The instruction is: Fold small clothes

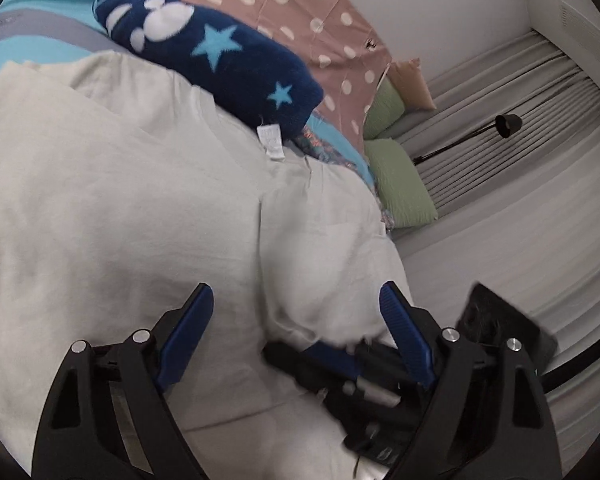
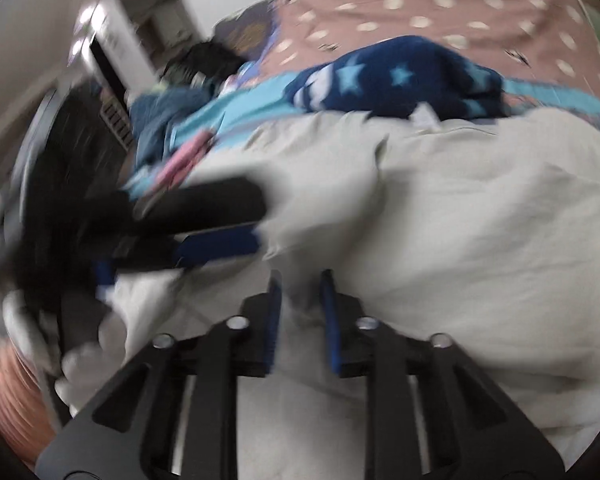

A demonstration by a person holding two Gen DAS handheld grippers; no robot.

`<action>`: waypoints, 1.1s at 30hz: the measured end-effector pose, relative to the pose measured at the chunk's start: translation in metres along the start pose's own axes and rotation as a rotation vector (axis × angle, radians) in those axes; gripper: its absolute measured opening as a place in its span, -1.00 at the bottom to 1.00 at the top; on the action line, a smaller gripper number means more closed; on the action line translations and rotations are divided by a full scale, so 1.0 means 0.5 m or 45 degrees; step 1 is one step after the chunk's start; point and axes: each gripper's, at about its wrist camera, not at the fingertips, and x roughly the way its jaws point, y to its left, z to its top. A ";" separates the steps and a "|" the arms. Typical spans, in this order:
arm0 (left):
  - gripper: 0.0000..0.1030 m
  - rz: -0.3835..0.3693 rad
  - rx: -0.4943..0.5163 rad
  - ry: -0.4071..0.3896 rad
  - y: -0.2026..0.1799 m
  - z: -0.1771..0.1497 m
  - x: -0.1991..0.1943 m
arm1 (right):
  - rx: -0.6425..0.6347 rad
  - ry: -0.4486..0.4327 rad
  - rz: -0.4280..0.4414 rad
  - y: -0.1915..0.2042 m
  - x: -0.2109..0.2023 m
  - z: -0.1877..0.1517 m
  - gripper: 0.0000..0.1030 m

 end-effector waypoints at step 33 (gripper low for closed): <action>-0.85 0.554 0.118 -0.149 0.083 0.056 -0.206 | 0.289 -0.038 -0.485 -0.218 -0.205 -0.115 -0.24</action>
